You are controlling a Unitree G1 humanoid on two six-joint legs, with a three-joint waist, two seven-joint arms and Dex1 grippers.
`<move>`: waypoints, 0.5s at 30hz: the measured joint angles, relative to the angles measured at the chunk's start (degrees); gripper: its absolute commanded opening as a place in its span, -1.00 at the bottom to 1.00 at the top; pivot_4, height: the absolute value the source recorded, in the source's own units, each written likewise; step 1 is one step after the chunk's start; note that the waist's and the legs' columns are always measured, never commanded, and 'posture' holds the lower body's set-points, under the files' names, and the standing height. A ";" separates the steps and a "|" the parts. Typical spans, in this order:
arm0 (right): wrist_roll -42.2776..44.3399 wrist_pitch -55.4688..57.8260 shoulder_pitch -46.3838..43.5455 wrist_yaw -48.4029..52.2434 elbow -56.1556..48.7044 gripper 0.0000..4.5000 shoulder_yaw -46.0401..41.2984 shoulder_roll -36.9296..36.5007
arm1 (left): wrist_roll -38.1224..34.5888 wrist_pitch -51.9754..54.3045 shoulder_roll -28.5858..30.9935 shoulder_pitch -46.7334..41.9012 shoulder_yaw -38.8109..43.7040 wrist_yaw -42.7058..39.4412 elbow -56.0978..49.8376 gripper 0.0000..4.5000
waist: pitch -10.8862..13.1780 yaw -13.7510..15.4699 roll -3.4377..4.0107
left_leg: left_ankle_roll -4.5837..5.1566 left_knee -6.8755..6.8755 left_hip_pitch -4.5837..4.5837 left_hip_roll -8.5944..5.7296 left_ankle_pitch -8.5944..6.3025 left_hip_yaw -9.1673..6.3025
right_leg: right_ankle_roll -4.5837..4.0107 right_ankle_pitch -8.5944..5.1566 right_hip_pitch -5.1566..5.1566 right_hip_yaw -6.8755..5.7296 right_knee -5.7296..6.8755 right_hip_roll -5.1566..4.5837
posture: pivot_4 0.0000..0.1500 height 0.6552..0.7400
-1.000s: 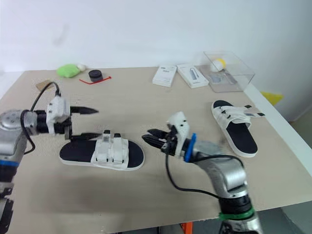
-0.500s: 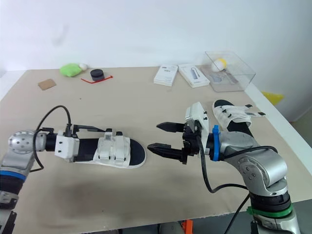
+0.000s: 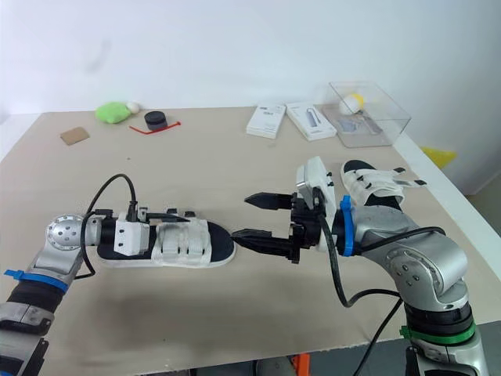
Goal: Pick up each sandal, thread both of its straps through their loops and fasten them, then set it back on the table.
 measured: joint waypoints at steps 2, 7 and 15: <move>-1.04 -0.84 -0.86 -1.04 0.00 1.00 0.81 0.87 | 1.69 3.01 0.50 -0.21 1.61 4.82 0.02 -0.92 | 0.01 -0.01 -0.01 | 0.13 0.00 0.00 0.01 0.08 0.00 | 0.00 0.00 -0.03 0.00 0.01 0.03 | 1.00 1.00; -4.70 -3.32 -2.96 -3.41 1.18 1.00 4.61 4.43 | 7.34 14.44 3.51 -3.12 8.17 20.64 1.36 -0.97 | 0.16 -0.12 -0.03 | 0.19 0.00 0.02 0.05 0.15 0.00 | 0.02 0.02 -0.13 0.00 0.18 0.09 | 1.00 1.00; -15.29 -8.75 -8.01 -5.10 8.42 1.00 12.47 9.15 | 20.28 37.76 6.25 -5.36 11.56 46.39 5.83 -0.97 | 0.13 -0.11 -0.11 | 0.13 -0.05 0.03 0.00 0.09 -0.01 | 0.20 0.19 -0.18 -0.02 0.42 0.08 | 1.00 1.00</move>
